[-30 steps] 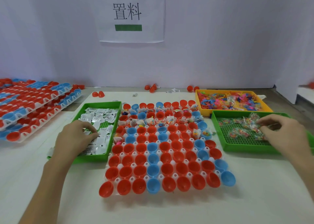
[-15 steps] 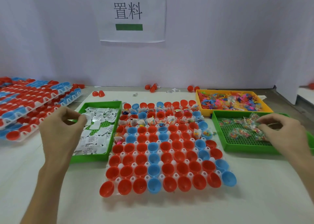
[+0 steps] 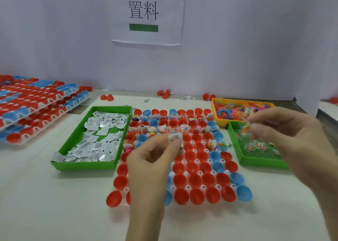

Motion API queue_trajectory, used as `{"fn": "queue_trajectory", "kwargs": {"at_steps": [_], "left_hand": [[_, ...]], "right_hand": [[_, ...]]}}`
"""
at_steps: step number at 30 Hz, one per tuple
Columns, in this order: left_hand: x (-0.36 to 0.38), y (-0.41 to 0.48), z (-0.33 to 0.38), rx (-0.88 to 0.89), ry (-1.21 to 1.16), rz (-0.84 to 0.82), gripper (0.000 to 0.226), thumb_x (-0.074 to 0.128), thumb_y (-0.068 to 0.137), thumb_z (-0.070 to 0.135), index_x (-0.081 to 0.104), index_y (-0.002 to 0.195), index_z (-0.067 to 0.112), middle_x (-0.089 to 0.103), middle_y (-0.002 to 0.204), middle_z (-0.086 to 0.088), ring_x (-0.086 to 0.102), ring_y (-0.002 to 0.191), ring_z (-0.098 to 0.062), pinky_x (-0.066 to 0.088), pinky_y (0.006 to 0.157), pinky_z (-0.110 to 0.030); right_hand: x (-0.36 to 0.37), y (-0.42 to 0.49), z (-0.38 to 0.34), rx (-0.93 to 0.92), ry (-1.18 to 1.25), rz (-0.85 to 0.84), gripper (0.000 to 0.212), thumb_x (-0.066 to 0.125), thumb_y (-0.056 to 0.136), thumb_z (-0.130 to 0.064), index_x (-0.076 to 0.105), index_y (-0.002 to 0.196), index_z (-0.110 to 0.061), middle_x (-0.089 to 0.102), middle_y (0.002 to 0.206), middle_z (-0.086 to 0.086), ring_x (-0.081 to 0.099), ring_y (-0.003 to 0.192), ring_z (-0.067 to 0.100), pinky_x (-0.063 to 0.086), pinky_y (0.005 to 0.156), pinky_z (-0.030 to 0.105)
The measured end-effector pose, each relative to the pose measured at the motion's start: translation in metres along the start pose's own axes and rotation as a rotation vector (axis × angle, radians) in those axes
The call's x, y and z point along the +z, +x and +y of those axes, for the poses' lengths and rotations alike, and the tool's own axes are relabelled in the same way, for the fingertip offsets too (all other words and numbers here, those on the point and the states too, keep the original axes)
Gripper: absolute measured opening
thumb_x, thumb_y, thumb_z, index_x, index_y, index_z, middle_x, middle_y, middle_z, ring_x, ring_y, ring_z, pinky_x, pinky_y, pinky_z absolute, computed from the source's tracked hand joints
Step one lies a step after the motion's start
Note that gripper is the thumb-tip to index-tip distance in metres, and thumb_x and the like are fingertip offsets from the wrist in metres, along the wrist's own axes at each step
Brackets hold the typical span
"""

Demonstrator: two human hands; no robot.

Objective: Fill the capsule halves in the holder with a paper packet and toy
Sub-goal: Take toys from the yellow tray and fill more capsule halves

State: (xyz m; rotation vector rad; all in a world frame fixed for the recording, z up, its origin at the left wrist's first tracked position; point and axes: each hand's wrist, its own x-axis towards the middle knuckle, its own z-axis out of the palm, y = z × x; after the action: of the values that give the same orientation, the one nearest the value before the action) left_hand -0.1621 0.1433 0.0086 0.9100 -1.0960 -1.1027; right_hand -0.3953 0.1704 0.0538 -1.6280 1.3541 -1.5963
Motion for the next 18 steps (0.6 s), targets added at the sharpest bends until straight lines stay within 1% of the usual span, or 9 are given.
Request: {"fn": "queue_trajectory", "kwargs": {"at_steps": [2, 4, 6, 8, 11, 13, 15, 17, 18], "left_hand": [[0.013, -0.006, 0.0, -0.025, -0.045, -0.065, 0.015, 0.077, 0.072, 0.026, 0.081, 0.086, 0.027, 0.077, 0.077, -0.002, 0.074, 0.073, -0.013, 0.054, 0.067, -0.014], [0.021, -0.012, 0.0, -0.026, -0.089, -0.1, 0.016, 0.078, 0.072, 0.02, 0.081, 0.087, 0.025, 0.078, 0.079, -0.003, 0.075, 0.074, -0.014, 0.055, 0.066, -0.015], [0.025, -0.015, 0.001, -0.026, -0.118, -0.118, 0.02, 0.077, 0.069, 0.022, 0.082, 0.087, 0.026, 0.078, 0.08, -0.002, 0.076, 0.076, -0.012, 0.055, 0.065, -0.015], [0.023, -0.016, 0.002, -0.048, -0.112, -0.167, 0.021, 0.077, 0.07, 0.021, 0.082, 0.09, 0.028, 0.079, 0.083, 0.0, 0.076, 0.081, -0.011, 0.055, 0.068, -0.014], [0.016, -0.013, 0.003, -0.112, -0.093, -0.333, 0.029, 0.071, 0.084, 0.004, 0.08, 0.1, 0.027, 0.079, 0.095, 0.0, 0.075, 0.093, -0.013, 0.055, 0.075, -0.014], [0.012, -0.012, 0.002, -0.139, -0.09, -0.405, 0.036, 0.066, 0.088, -0.002, 0.078, 0.106, 0.027, 0.078, 0.103, 0.001, 0.073, 0.101, -0.014, 0.055, 0.082, -0.015], [0.012, -0.011, 0.001, -0.166, -0.123, -0.397, 0.029, 0.071, 0.086, 0.007, 0.078, 0.109, 0.024, 0.077, 0.106, -0.001, 0.072, 0.104, -0.016, 0.055, 0.085, -0.018], [0.013, -0.01, -0.001, -0.175, -0.16, -0.329, 0.029, 0.075, 0.076, 0.02, 0.079, 0.105, 0.02, 0.078, 0.102, -0.004, 0.074, 0.101, -0.018, 0.056, 0.083, -0.019], [0.013, -0.009, -0.002, -0.172, -0.173, -0.299, 0.029, 0.075, 0.073, 0.021, 0.08, 0.102, 0.02, 0.078, 0.1, -0.005, 0.074, 0.098, -0.019, 0.057, 0.081, -0.019]], "right_hand": [[0.026, -0.007, -0.017, -0.034, 0.06, -0.115, 0.024, 0.084, 0.063, -0.031, 0.078, 0.085, -0.026, 0.075, 0.077, -0.004, 0.071, 0.068, 0.008, 0.054, 0.065, 0.013], [0.046, -0.012, -0.022, -0.053, 0.053, -0.176, 0.018, 0.082, 0.068, -0.027, 0.078, 0.085, -0.028, 0.076, 0.08, -0.003, 0.073, 0.073, 0.009, 0.056, 0.068, 0.015], [0.058, -0.015, -0.018, -0.034, 0.016, -0.152, 0.018, 0.083, 0.07, -0.019, 0.077, 0.085, -0.028, 0.076, 0.08, -0.001, 0.074, 0.073, 0.013, 0.058, 0.067, 0.019], [0.061, -0.017, -0.013, -0.017, -0.028, -0.1, 0.023, 0.085, 0.07, -0.009, 0.076, 0.083, -0.026, 0.075, 0.078, 0.0, 0.073, 0.072, 0.015, 0.059, 0.067, 0.023], [0.061, -0.018, -0.007, -0.027, -0.112, -0.066, 0.025, 0.083, 0.073, -0.004, 0.074, 0.083, -0.025, 0.075, 0.079, -0.002, 0.073, 0.074, 0.014, 0.06, 0.069, 0.028], [0.061, -0.019, -0.004, -0.043, -0.168, -0.046, 0.024, 0.082, 0.074, -0.005, 0.072, 0.083, -0.025, 0.074, 0.079, -0.004, 0.072, 0.076, 0.015, 0.059, 0.068, 0.03], [0.063, -0.019, -0.002, -0.055, -0.203, -0.023, 0.021, 0.082, 0.075, -0.009, 0.07, 0.08, -0.026, 0.071, 0.081, -0.006, 0.07, 0.078, 0.016, 0.057, 0.067, 0.031], [0.065, -0.019, 0.0, -0.055, -0.216, -0.01, 0.019, 0.083, 0.074, -0.016, 0.069, 0.077, -0.027, 0.068, 0.083, -0.007, 0.067, 0.078, 0.017, 0.055, 0.067, 0.031], [0.065, -0.018, 0.0, -0.048, -0.21, -0.016, 0.017, 0.083, 0.074, -0.017, 0.069, 0.076, -0.026, 0.068, 0.082, -0.006, 0.066, 0.077, 0.017, 0.055, 0.066, 0.032]]}}
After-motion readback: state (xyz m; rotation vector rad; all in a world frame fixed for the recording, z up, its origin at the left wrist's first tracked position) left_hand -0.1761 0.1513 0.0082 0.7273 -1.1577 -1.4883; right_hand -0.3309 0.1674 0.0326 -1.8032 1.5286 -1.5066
